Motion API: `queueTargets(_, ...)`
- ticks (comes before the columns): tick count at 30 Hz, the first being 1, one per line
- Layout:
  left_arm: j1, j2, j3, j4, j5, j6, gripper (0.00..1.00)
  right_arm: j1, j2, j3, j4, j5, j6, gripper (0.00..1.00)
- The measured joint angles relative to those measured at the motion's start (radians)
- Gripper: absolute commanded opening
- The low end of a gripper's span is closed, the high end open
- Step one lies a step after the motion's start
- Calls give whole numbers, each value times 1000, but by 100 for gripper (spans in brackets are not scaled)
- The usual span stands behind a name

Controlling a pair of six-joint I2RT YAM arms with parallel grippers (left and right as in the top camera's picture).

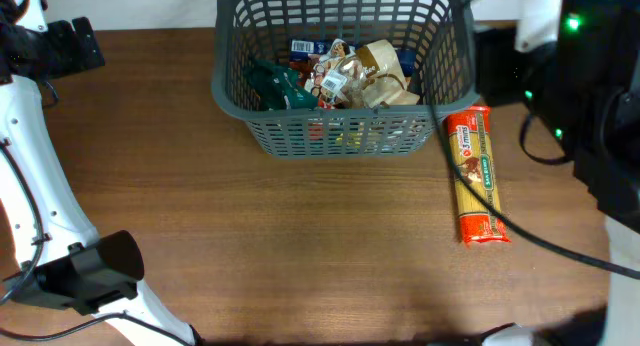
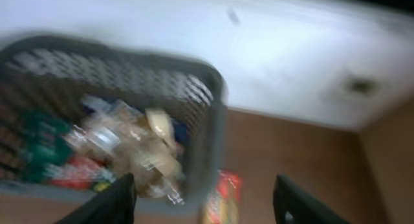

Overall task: Pack container
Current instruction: 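Move the right gripper down to the red spaghetti box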

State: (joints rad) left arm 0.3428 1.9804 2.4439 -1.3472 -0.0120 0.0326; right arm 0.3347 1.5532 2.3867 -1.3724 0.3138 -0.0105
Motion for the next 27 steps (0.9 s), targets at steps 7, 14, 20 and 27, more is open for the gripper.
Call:
queueTargets(7, 0, 0, 0, 0, 0, 0, 99, -235, -229, -560, 65, -1, 19, 77)
queueTargets(14, 0, 0, 0, 0, 0, 0, 99, -379, -264, -939, 147, -142, 23, 93)
queueTargets(20, 0, 0, 0, 0, 0, 0, 99, -401, -150, -1139, 306, -232, 5, 97)
queueTargets(27, 0, 0, 0, 0, 0, 0, 99, -401, 24, -1180, 397, -261, -16, 99)
